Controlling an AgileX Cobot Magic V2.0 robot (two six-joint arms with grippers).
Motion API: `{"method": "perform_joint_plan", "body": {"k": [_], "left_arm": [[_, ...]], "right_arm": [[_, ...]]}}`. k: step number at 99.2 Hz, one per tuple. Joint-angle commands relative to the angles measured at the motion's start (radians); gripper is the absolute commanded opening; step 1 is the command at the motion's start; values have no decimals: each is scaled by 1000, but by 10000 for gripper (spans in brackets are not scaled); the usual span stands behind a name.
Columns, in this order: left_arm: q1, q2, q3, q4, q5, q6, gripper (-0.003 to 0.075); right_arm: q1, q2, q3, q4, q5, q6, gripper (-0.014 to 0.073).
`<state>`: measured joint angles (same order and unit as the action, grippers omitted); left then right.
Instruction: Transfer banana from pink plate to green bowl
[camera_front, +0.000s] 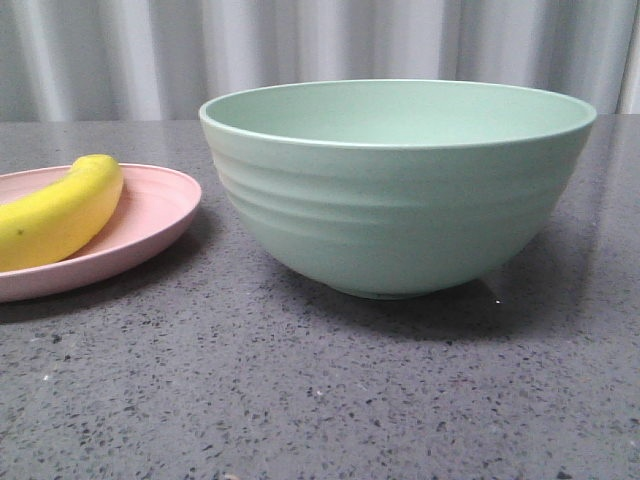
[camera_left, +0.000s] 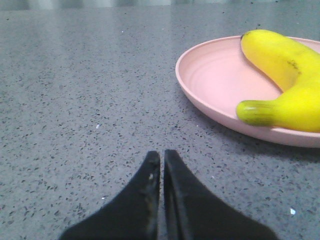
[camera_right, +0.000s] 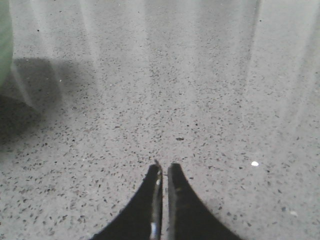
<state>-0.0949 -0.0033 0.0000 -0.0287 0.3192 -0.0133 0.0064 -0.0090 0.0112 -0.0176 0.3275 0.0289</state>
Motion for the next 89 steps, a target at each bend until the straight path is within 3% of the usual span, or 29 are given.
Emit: {"method": "perform_joint_plan", "body": {"k": [1,89], "left_arm": [[-6,-30,11,-2,-60,1,-20],[-6,-30,11,29,-67,1,-20]], "right_arm": [[-5,-25,20,-18,-22,-6,-71],[-5,-25,20,-18,-22,-6,-71]]}}
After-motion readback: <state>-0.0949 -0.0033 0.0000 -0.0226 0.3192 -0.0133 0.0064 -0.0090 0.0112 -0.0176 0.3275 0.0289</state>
